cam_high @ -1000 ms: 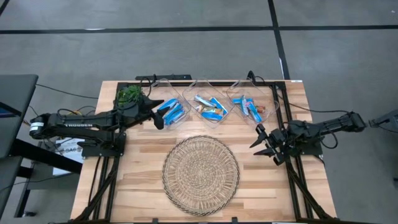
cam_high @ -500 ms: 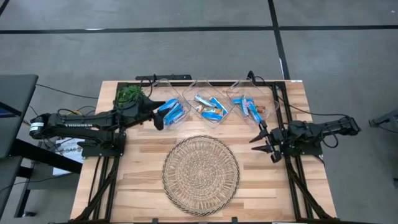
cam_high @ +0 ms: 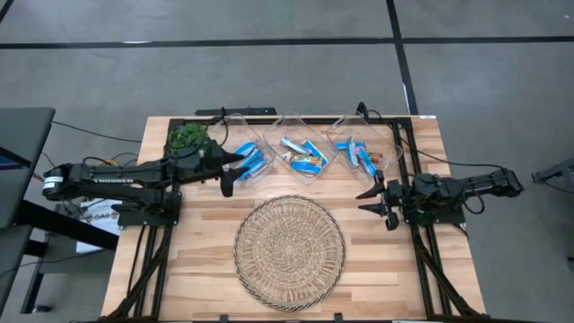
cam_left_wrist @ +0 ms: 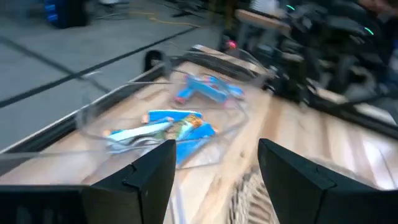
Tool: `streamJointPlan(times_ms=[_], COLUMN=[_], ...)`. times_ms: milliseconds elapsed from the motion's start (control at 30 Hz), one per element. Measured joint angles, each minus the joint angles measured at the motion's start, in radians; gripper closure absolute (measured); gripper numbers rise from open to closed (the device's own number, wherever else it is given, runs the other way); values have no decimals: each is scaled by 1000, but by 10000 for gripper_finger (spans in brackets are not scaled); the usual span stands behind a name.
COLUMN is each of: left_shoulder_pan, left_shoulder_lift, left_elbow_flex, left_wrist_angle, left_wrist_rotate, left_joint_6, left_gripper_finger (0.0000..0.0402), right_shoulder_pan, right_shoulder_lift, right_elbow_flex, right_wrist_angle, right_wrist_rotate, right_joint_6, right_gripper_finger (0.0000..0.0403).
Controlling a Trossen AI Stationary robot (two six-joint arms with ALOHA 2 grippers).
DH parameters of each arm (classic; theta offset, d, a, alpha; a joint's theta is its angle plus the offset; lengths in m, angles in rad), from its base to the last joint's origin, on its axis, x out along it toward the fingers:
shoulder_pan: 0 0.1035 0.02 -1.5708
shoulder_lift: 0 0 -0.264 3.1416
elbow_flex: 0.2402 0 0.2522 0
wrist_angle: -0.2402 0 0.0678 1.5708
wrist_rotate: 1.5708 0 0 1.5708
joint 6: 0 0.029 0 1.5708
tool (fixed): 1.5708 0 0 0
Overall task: Pick and place Granola Bars by type
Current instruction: Return to Home Position
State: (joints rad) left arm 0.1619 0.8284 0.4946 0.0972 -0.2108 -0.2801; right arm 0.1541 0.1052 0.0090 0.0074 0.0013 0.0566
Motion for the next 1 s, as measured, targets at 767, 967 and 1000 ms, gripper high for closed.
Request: streamJointPlan(times_ms=[767,967,1000], left_shoulder_pan=[-74,-135,-145], left_shoulder_lift=[-310,-533,-566], left_elbow_flex=[-482,-482,-482], left_wrist_angle=[157,-44,-56], left_wrist_rotate=[333,344,336], left_joint_6=[205,288,288], left_gripper_finger=[182,182,182], right_shoulder_pan=[-6,-6,-6], right_shoulder_lift=[0,-1,-1], right_elbow_flex=[0,0,0], right_wrist_angle=[0,0,0], right_wrist_rotate=[-1,-1,-1], right_joint_6=[128,128,128], right_gripper_finger=[268,270,270])
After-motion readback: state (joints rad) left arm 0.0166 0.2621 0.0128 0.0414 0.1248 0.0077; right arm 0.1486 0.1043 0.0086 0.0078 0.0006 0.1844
